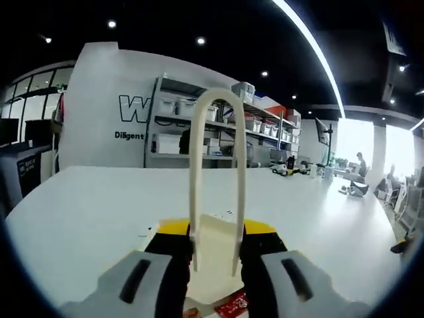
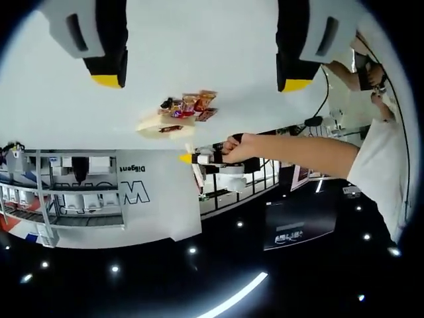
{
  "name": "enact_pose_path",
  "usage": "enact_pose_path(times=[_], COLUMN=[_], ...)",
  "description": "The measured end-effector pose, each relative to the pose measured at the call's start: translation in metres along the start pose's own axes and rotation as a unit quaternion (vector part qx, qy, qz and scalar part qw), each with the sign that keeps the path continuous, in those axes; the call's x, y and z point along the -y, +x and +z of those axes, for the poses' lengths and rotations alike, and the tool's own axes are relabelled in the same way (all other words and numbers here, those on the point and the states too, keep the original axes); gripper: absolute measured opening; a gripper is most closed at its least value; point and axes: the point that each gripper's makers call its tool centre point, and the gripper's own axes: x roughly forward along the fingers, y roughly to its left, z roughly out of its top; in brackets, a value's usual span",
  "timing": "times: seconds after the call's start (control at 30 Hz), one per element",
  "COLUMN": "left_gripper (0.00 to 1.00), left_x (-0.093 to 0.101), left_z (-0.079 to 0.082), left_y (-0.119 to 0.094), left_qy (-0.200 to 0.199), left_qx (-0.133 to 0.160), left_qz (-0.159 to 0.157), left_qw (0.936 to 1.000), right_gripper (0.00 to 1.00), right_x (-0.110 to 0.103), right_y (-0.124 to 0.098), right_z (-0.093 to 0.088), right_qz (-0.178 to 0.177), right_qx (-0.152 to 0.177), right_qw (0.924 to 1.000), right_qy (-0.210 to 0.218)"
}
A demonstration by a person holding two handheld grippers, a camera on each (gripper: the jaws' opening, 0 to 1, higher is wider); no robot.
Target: Place the target food into the container with the food tongs after gripping and lifting it, then release it inside without dropping or visibly crushing the food.
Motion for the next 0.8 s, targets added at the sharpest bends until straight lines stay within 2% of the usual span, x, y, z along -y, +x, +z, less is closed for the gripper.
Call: enact_pose_path(times=[0.13, 0.2, 0.33, 0.4, 0.6, 0.67, 0.8], left_gripper=[0.26, 0.26, 0.26, 0.26, 0.27, 0.27, 0.27], left_x=[0.011, 0.023, 0.047, 0.054, 0.075, 0.079, 0.084], left_z=[-0.007, -0.016, -0.03, -0.035, -0.046, -0.053, -0.065], left_y=[-0.021, -0.033, -0.045, -0.049, -0.059, -0.061, -0.061], left_qy=[0.005, -0.005, 0.0, 0.007, -0.01, 0.0, -0.008], left_qx=[0.005, 0.006, -0.003, -0.005, -0.004, -0.01, -0.014], left_qz=[-0.003, -0.013, -0.034, -0.039, -0.056, -0.057, -0.058], left_qw=[1.0, 0.9999, 0.9994, 0.9992, 0.9984, 0.9983, 0.9982], right_gripper=[0.91, 0.91, 0.91, 0.9, 0.9, 0.89, 0.88], right_x=[-0.008, -0.011, -0.017, -0.022, -0.032, -0.035, -0.039], right_y=[-0.004, -0.006, -0.01, -0.011, -0.011, -0.012, -0.013], right_z=[0.004, 0.003, 0.001, 0.0, 0.0, 0.0, 0.0], right_qz=[0.003, 0.002, 0.004, 0.006, 0.016, 0.018, 0.021], right_qx=[0.01, 0.01, 0.01, 0.009, 0.008, 0.006, 0.006], right_qw=[0.9999, 0.9999, 0.9999, 0.9999, 0.9998, 0.9998, 0.9997], right_qy=[-0.003, -0.005, 0.002, 0.0, -0.006, -0.008, -0.01])
